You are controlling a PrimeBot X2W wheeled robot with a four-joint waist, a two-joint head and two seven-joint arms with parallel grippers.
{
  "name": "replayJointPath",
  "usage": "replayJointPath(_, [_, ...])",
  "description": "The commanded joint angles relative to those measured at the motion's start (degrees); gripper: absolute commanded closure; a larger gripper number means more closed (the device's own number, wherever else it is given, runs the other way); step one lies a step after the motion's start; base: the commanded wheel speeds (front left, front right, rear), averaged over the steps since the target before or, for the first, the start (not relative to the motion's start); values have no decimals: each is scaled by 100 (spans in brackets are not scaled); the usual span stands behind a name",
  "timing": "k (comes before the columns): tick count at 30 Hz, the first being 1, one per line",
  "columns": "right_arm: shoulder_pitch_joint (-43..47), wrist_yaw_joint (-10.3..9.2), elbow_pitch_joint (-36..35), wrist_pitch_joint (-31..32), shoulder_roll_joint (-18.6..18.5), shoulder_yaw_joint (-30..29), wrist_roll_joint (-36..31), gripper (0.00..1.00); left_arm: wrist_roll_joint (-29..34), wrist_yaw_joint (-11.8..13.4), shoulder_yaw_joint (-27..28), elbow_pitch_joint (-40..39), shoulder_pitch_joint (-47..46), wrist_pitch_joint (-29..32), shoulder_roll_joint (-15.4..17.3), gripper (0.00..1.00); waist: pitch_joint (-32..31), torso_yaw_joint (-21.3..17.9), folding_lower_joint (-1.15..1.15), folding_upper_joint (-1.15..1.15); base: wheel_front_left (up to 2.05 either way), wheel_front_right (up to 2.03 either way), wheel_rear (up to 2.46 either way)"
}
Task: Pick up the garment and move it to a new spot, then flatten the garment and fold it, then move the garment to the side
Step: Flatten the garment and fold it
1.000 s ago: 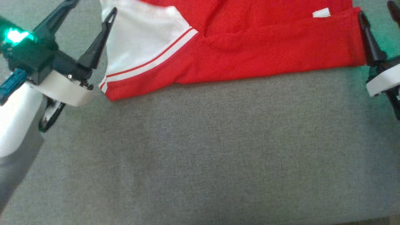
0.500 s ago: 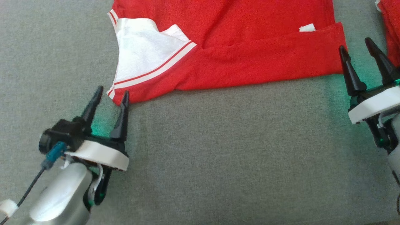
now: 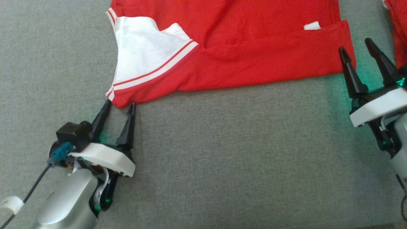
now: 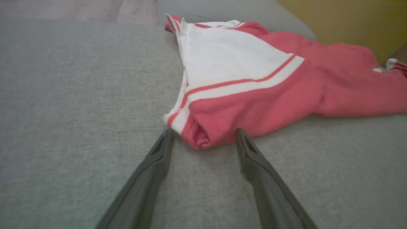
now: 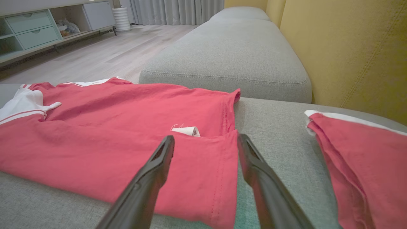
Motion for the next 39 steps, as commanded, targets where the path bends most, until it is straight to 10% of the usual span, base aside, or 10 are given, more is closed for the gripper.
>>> replayJointPath(1, [131, -5, -130, -62, -120, 31, 4, 0, -51, -69, 193, -138, -137, -50, 100, 0, -3, 3, 0, 0, 0, 0, 0])
replayJointPath(11, [179, -5, -95, -62, -80, -33, -139, 0, -321, -235, 304, -284, -184, -69, 48, 0, -23, 1, 0, 0, 0, 0, 0])
replayJointPath(12, [186, -5, -96, -62, -72, -40, -148, 0, -347, -238, 319, -284, -187, -73, 40, 11, -21, -5, 0, 0, 0, 0, 0])
replayJointPath(15, [210, -5, -100, -62, -56, -51, -158, 0, -381, -243, 346, -280, -199, -94, 32, 100, -17, -18, 0, 0, 0, 0, 0])
replayJointPath(35, [-115, -5, 1155, 690, 276, 399, 811, 0, -416, -323, 423, -295, -175, -293, 75, 100, -87, 68, 0, 0, 0, 0, 0])
replayJointPath(38, [-210, -5, 1227, 781, 318, 490, 966, 100, -403, -343, 409, -268, -172, -314, 70, 100, -108, 83, 0, 0, 0, 0, 0])
replayJointPath(39, [-222, -5, 1237, 785, 317, 524, 1015, 100, -398, -351, 401, -252, -168, -321, 66, 100, -126, 88, 0, 0, 0, 0, 0])
